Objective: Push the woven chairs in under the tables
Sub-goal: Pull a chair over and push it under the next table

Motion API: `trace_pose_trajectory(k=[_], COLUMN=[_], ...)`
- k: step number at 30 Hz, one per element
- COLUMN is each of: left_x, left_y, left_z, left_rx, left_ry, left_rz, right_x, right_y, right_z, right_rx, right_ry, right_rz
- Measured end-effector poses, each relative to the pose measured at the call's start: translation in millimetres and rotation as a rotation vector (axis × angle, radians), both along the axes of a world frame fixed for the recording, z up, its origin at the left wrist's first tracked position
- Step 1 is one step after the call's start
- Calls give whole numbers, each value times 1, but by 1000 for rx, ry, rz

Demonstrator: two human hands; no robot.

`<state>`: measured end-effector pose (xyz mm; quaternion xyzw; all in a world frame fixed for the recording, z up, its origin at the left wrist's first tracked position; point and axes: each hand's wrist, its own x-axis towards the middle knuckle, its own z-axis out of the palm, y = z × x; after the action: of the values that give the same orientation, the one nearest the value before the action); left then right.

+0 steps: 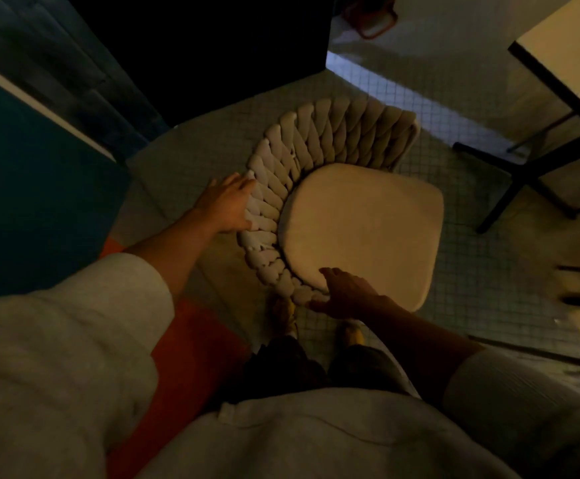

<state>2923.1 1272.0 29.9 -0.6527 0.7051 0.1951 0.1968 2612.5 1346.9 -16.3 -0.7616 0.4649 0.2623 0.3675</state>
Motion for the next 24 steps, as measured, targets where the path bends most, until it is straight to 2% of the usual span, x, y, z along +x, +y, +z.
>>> trace_pose_trajectory(k=[7,11,15,20,24], left_x=[24,25,32,28,21], left_y=[-32,-46,-54,-60,-60], left_z=[-34,-51,-73,-94,-104], left_rx=[-18,-28,1,159,173], left_ry=[146,281,422,495,471], left_rz=[102,303,558,782,827], right_x=[46,69,88,104,104], right_y=[9,11,18,25,32], right_z=[-18,-28,-35,-42,-63], right_rx=[56,98,69,62,58], right_ry=[-33,-37,0,111,151], right_rz=[-86,-114,-53,-30,-89])
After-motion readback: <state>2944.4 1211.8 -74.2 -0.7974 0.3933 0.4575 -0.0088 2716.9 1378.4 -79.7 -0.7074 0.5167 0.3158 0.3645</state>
